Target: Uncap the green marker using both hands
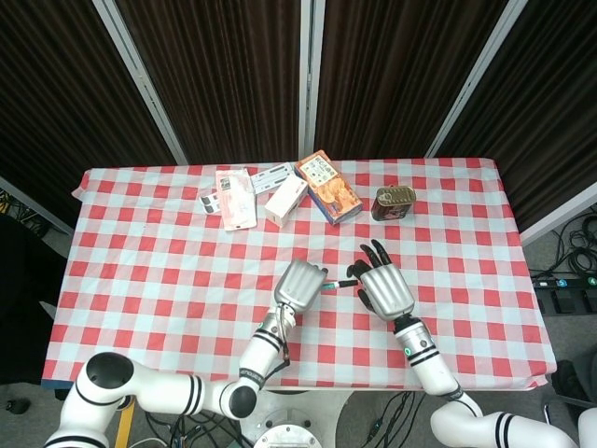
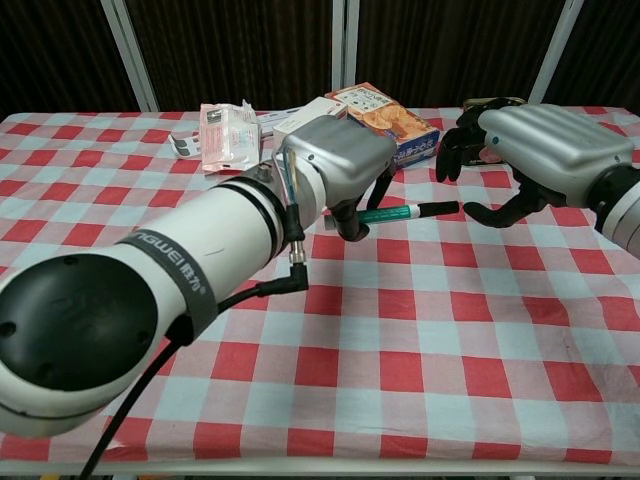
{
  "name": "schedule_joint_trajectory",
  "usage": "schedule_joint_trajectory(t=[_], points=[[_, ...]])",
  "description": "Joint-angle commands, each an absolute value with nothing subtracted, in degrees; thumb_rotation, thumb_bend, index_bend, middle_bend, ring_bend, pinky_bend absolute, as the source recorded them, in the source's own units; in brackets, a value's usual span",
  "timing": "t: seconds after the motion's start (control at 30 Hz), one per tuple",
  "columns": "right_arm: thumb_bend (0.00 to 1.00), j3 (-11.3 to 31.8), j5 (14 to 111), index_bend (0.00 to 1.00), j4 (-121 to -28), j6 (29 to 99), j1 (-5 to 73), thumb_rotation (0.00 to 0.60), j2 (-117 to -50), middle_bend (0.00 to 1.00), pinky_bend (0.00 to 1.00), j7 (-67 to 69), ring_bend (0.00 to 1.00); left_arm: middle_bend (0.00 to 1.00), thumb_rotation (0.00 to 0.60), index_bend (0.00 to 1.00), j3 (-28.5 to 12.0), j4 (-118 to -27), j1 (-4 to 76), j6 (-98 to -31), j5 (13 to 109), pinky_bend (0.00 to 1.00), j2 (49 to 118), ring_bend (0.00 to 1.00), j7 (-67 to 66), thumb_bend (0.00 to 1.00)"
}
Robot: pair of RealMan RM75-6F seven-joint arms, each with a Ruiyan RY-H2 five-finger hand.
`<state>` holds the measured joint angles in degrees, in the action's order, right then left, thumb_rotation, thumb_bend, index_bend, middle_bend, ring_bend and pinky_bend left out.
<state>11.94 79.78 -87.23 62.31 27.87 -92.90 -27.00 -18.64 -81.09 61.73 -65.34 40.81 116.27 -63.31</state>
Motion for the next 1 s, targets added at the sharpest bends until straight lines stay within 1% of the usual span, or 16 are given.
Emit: schedule_joint_trajectory(t=[0.03, 0.33, 0.7, 1.0], points=[[0.26, 11.55, 79.18, 0.42, -86.65, 62.35, 28.19, 0.6, -93.3, 0.4, 0.07, -27.15, 0.11, 0.6, 0.6, 0.55, -18.44, -81.63, 61.8, -65.63, 40.55, 0.91, 115.79, 0.94, -63.39, 0.43], [0.26, 10.92, 78.57, 0.45, -84.01, 63.17, 29.19, 0.6, -94.64, 0.42, 0.07, -25.18, 0.12, 0.61, 0.6, 0.56, -17.83, -84.38, 62.29, -67.23, 40.57, 0.91, 115.54, 0.94, -63.69, 0.43], [0.26, 10.02, 79.03, 0.47, -82.91, 64.45, 30.2, 0.6, -96.15, 0.45, 0.08, -24.35, 0.14, 0.61, 0.6, 0.56, -17.84, -84.47, 63.25, -67.74, 39.64, 0.91, 116.02, 0.94, -63.89, 0.43], [0.27, 9.38, 78.72, 0.55, -82.32, 64.82, 30.66, 0.6, -96.76, 0.5, 0.09, -24.01, 0.18, 0.61, 0.6, 0.56, -17.46, -84.67, 63.26, -68.15, 39.84, 0.91, 115.74, 0.94, -63.13, 0.43]])
